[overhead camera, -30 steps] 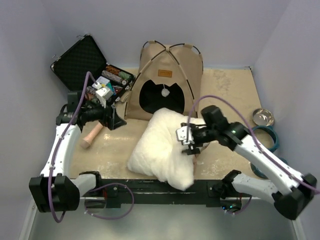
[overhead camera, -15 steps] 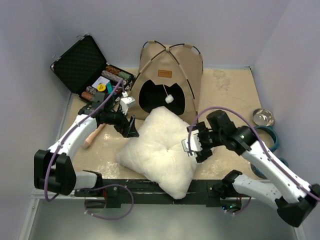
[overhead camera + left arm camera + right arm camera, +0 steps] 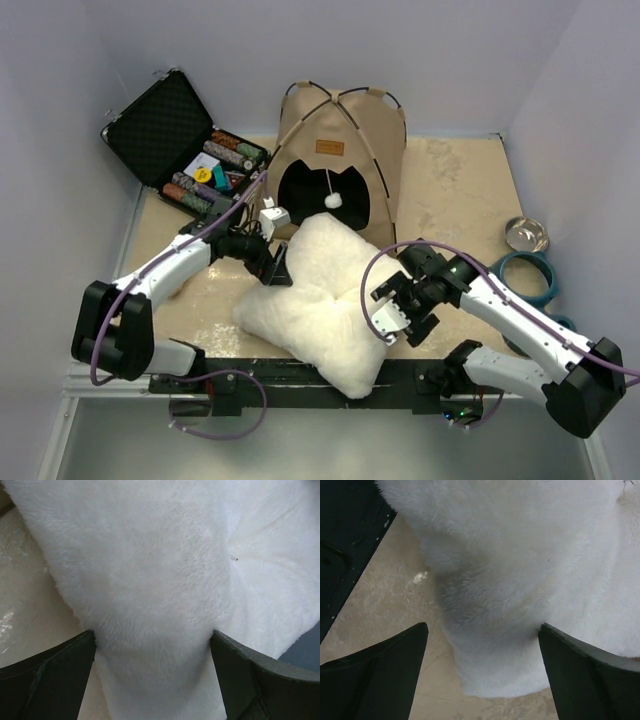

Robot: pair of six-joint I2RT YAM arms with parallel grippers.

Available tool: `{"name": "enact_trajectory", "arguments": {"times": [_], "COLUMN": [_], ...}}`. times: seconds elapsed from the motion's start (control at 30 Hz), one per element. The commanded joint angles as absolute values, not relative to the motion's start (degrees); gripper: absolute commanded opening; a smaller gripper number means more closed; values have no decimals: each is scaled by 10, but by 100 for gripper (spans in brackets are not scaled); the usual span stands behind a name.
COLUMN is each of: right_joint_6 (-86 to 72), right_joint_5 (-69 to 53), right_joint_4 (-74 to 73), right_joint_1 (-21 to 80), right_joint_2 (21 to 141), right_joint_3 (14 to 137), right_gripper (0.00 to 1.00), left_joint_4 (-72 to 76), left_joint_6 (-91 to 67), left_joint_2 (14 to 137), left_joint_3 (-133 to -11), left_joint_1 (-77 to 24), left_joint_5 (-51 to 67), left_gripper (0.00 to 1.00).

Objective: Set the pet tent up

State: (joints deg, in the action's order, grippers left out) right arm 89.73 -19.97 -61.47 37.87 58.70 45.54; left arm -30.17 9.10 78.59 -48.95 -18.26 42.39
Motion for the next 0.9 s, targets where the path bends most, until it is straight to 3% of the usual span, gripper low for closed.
{"name": "enact_trajectory", "arguments": {"times": [0.0, 0.13, 0.2, 0.23, 0.27, 0.33, 0.43, 0.5, 0.63, 0.87], "right_joint_6": [961, 997, 964, 938, 915, 869, 790, 753, 669, 533], "right_joint_5": [-182, -207, -222, -233, -235, -235, -233, -242, -292, -334], "right_joint_4": [-627, -621, -584, -571, -563, -538, -478, -452, -413, -245], "right_joint_1": [382, 395, 402, 403, 404, 403, 404, 404, 404, 421], "right_joint_2": [578, 595, 617, 631, 653, 679, 650, 603, 524, 586], "right_joint_3": [459, 461, 455, 456, 461, 468, 463, 469, 525, 620], "right_gripper": [93, 86, 84, 77, 60, 42, 0, 0, 0, 0], "left_joint_4": [-233, -183, -180, -183, -186, -192, -189, -178, -181, -165], "left_joint_6": [50, 25, 20, 24, 29, 36, 33, 18, 8, -35], "left_joint_2": [802, 805, 812, 812, 810, 801, 774, 749, 712, 700], "left_joint_3": [-472, -465, -467, -468, -467, -460, -439, -430, -453, -546], "left_joint_1": [-193, -193, -194, -194, -194, -194, -194, -195, -215, -232], "left_joint_5": [417, 427, 429, 431, 434, 446, 474, 489, 487, 507], "left_gripper": [100, 99, 92, 88, 83, 71, 47, 38, 0, 0]}}
